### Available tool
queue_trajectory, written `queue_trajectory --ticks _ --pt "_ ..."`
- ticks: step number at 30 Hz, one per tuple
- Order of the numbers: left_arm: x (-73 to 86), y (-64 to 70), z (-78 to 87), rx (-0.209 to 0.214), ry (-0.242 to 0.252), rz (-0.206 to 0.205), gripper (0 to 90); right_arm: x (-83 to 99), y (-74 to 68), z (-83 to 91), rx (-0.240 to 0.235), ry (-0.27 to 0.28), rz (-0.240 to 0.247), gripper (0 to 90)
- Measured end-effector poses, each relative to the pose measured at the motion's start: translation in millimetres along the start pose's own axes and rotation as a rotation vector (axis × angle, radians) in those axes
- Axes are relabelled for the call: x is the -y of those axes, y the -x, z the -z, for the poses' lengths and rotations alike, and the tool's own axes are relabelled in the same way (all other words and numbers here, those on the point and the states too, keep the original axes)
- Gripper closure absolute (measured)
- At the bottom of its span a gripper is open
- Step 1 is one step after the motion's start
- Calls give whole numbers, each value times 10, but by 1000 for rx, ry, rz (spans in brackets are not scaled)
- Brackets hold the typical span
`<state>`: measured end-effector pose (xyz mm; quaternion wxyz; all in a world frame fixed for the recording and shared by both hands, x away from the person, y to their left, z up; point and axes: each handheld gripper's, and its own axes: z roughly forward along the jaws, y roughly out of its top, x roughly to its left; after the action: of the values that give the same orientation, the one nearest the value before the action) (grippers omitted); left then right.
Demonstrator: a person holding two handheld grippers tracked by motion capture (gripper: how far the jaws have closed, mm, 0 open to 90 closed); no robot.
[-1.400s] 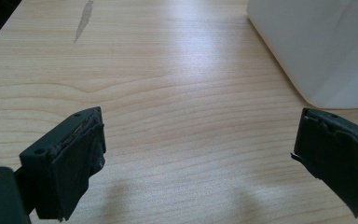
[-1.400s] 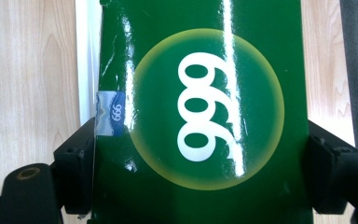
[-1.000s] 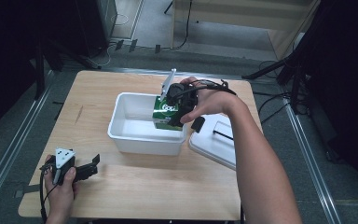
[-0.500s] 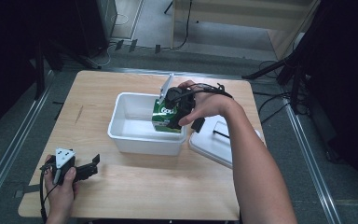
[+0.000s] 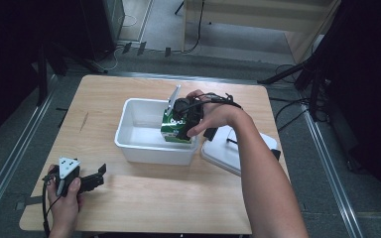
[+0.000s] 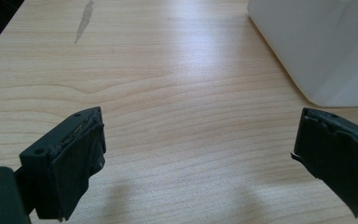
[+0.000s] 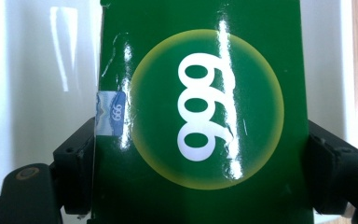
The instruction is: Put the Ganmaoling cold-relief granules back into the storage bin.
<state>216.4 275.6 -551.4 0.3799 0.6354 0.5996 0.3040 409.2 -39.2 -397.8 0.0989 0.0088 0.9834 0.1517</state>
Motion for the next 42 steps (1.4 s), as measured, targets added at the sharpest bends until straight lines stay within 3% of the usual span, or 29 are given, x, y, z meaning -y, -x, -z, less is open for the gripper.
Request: queue_trajectory --ticks 10,14,25,42 --pt "1 2 2 4 1 -1 26 21 45 -185 -8 -11 -10 157" --pt "2 0 2 4 3 2 26 50 61 -238 -14 -28 -44 156" --pt "3 -2 5 5 4 1 26 45 77 -373 -18 -50 -38 149" --pt "2 -6 7 2 1 4 26 72 83 -383 -26 -67 -27 144"
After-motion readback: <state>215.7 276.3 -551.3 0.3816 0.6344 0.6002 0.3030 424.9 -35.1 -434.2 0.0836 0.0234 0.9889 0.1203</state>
